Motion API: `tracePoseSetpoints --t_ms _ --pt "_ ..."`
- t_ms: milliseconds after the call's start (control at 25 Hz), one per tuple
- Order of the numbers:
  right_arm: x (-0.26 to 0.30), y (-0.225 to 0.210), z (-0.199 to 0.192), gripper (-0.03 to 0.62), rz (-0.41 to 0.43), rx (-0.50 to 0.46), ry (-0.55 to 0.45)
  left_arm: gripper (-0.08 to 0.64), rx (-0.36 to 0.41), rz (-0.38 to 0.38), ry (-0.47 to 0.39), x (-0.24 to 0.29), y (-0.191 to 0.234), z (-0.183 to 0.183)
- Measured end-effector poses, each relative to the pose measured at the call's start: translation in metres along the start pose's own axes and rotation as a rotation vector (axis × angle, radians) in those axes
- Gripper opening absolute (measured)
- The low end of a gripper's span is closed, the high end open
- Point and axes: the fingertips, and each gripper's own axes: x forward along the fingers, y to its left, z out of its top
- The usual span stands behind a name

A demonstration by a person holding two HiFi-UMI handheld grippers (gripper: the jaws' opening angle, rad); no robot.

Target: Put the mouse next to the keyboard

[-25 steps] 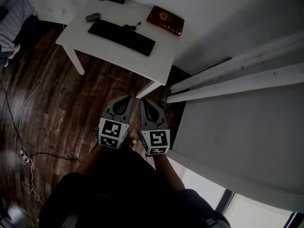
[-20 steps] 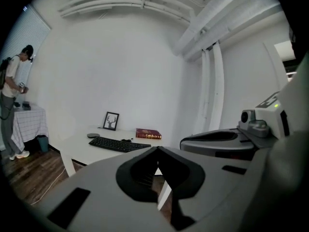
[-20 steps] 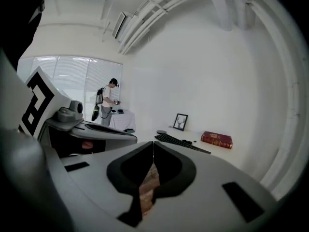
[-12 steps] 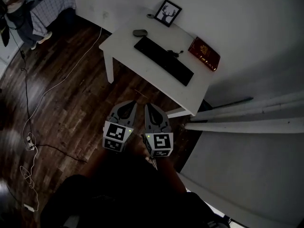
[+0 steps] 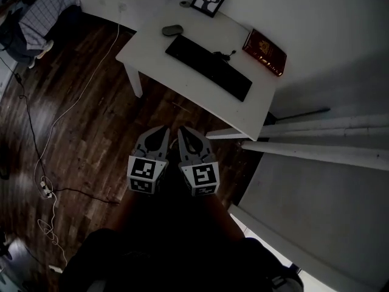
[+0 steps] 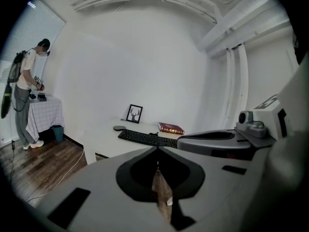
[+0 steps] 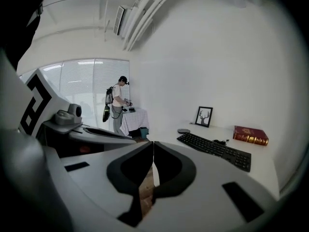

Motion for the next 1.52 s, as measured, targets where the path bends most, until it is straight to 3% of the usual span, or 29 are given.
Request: tracePoseSetpoints --t_ms 160,320,520,680,920,1000,1080,1200,1360,1520 --pt "0.053 -0.033 -0.004 0.021 0.017 0.037 0.016 0.003 0.015 0.033 0.025 0.047 0.031 0.011" --pt "0.098 -0.062 0.028 0.021 0.065 0.048 -0.009 0.003 0.036 0.067 0.057 0.091 0.053 0.038" --pt "0.138 -0.095 0.049 0.020 0.103 0.032 -0.005 0.003 0.035 0.096 0.083 0.141 0.075 0.060" --pt "0.160 -0.127 0.052 0.021 0.115 0.022 0.002 0.002 0.092 0.106 0.148 0.174 0.078 0.056" --pt "0.190 -0.163 0.065 0.021 0.122 0.041 -0.003 0.002 0.094 0.096 0.153 0.210 0.098 0.087" --pt "0.199 -0.171 0.068 0.021 0.112 0.049 0.005 0.003 0.128 0.083 0.172 0.220 0.103 0.092" --pt "0.211 -0.178 0.071 0.020 0.106 0.040 0.016 0.002 0.222 0.095 0.202 0.230 0.115 0.095" --pt "0.228 -0.184 0.082 0.021 0.111 -0.062 0.045 0.003 0.403 0.111 0.263 0.247 0.139 0.098" --pt "0.264 -0.196 0.089 0.021 0.131 -0.259 0.166 0.003 0.482 0.016 0.382 0.282 0.177 0.095" --pt "0.308 -0.199 0.075 0.021 0.218 -0.410 0.345 0.003 0.585 -0.074 0.472 0.315 0.215 0.101"
